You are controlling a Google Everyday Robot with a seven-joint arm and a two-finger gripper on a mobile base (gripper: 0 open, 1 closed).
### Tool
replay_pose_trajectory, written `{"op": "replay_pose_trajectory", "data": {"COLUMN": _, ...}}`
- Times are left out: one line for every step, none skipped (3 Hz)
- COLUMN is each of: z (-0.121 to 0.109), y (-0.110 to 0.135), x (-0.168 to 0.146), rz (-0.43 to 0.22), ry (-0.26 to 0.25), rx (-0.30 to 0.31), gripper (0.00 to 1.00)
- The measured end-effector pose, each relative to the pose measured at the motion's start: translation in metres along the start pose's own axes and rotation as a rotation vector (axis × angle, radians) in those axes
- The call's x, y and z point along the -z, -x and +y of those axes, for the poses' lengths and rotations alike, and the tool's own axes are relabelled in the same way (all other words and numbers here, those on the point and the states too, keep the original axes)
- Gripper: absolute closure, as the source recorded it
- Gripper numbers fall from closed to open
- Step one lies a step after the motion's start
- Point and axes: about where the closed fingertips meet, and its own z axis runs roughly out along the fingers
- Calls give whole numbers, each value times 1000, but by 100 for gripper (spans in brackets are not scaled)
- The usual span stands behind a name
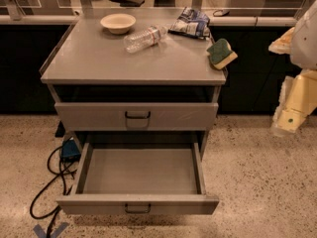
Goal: Place sponge into middle drawer
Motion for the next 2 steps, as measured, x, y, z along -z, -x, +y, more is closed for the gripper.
{"op": "replay_pose_trajectory", "data": {"z": 0, "y": 0, "x": 0, "rz": 0, "ry": 0, "rx": 0, "gripper": 0}}
{"op": "replay_pose_trajectory", "data": {"z": -15, "y": 11, "x": -3, "rz": -18, "ry": -33, "rx": -2, "gripper": 0}}
